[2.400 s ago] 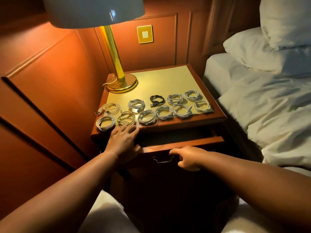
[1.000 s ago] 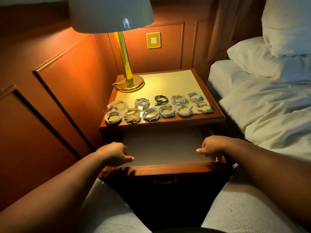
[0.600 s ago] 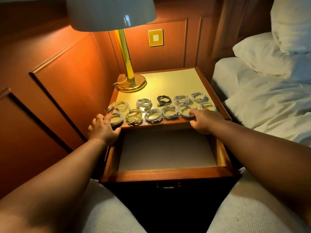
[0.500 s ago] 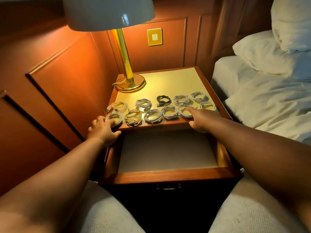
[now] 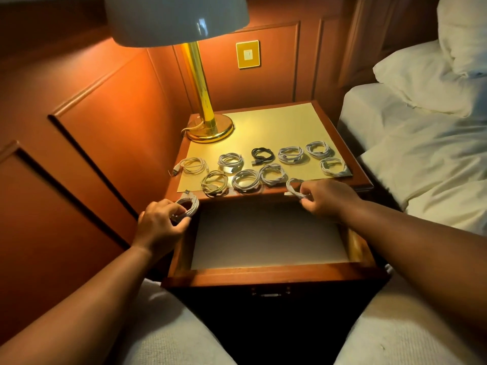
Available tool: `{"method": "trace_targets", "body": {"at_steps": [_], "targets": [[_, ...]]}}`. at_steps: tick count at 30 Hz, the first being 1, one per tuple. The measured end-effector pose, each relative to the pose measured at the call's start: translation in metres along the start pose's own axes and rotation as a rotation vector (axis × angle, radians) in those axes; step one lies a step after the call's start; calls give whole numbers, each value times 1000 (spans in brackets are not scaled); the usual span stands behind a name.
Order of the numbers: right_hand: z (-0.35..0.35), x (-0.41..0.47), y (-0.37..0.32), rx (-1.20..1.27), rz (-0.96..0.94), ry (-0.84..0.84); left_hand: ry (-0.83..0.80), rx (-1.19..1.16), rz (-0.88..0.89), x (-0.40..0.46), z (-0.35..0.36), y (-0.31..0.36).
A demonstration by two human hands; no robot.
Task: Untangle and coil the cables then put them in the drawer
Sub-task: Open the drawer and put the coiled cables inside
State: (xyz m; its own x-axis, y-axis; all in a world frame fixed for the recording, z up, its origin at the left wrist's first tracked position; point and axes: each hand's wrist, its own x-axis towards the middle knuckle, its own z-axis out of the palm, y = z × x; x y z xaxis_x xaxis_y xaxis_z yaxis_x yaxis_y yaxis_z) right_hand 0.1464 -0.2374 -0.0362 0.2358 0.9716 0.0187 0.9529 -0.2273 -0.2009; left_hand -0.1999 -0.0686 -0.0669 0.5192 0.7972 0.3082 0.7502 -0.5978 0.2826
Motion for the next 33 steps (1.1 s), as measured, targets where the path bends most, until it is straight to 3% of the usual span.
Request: {"method": "trace_targets", "body": {"at_steps": [4, 9, 15, 20, 28, 33], "targets": [[-5, -35, -3, 111, -163, -154, -111, -139, 171, -26, 2, 1], [14, -51, 1, 97, -33, -478, -468, -82, 164, -29, 22, 11], [45, -56, 36, -195, 55, -402, -580, 97, 92, -16, 48, 16], [62, -59, 49, -443, 11, -468, -678, 269, 167, -13, 62, 19], [60, -43, 39, -622, -56, -686, -813, 396, 208, -5, 66, 26], [65, -40, 39, -547, -47, -603, -945, 442, 151, 1, 68, 29]]}}
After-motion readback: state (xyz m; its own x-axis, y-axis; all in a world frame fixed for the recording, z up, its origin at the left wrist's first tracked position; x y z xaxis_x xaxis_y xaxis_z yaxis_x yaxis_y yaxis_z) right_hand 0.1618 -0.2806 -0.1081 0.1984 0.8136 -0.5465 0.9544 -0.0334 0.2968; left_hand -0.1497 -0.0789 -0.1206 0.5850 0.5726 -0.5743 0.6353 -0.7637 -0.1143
